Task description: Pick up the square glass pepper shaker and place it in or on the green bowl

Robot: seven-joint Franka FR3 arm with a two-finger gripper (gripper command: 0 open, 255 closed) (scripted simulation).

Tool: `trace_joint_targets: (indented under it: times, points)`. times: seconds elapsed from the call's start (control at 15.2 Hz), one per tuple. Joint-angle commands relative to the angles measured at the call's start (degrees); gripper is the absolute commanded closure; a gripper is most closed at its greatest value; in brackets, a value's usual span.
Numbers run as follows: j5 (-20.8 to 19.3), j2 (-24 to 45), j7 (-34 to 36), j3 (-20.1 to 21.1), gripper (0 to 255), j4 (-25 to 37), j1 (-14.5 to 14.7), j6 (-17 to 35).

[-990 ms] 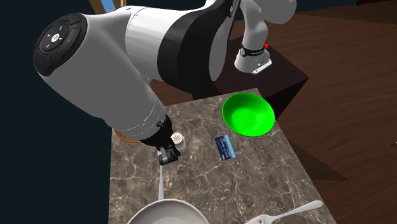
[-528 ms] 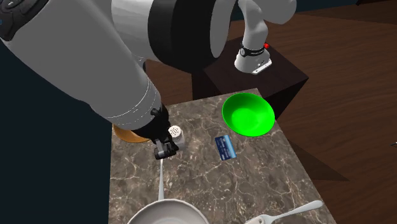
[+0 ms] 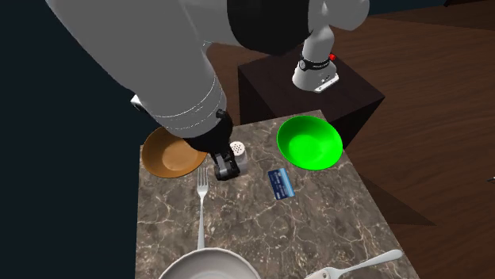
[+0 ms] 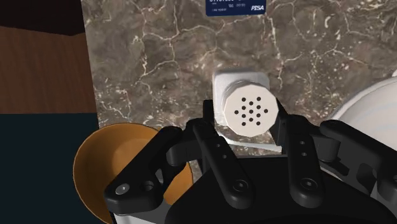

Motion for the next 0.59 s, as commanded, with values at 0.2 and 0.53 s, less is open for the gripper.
trace_joint_targets:
  times: [0.2,0.53]
  points:
    - [3.8,-12.9,0.7,1.8,255,-19.2,-2.1,6.8]
    - [8.3,-24.2,0.9,3.4,255,-33.7,-2.8,10.9]
